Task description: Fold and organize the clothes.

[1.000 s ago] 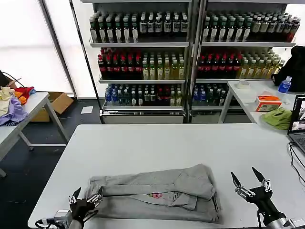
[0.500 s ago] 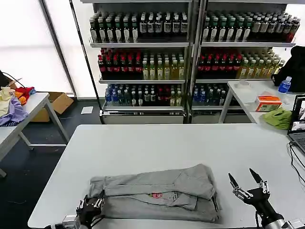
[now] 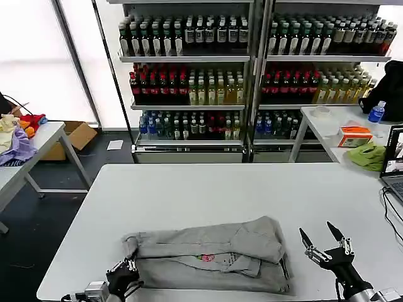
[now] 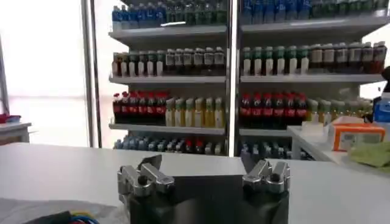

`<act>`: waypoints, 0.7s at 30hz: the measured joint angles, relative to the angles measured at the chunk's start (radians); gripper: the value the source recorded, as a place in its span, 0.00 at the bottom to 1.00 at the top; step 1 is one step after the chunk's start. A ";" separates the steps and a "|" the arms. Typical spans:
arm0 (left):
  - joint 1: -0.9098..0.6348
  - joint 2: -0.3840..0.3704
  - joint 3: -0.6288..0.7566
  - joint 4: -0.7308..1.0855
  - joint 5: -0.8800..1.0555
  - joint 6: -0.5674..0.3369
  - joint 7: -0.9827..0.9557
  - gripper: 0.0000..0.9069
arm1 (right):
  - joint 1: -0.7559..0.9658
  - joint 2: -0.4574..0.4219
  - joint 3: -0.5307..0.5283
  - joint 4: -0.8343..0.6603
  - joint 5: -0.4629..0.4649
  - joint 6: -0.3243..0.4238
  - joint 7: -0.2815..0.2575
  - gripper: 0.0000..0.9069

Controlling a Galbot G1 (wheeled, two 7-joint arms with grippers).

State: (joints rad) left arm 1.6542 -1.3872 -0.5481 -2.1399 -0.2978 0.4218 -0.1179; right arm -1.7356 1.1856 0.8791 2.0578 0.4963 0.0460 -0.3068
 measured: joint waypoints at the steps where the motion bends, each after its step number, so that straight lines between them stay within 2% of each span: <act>1: -0.006 0.005 -0.010 -0.001 -0.010 0.003 0.003 0.03 | 0.002 -0.001 0.003 -0.002 0.002 -0.001 0.001 1.00; 10: -0.058 0.086 -0.213 0.037 -0.133 0.029 0.050 0.03 | 0.007 -0.007 0.018 -0.007 0.012 -0.002 0.002 1.00; 21: -0.084 0.235 -0.493 0.148 -0.228 0.053 0.120 0.03 | 0.012 -0.005 0.014 0.003 0.015 -0.011 0.006 1.00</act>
State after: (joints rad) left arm 1.5702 -1.1522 -1.0414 -1.9924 -0.5257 0.4746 0.0026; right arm -1.7239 1.1803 0.8927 2.0609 0.5112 0.0346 -0.3009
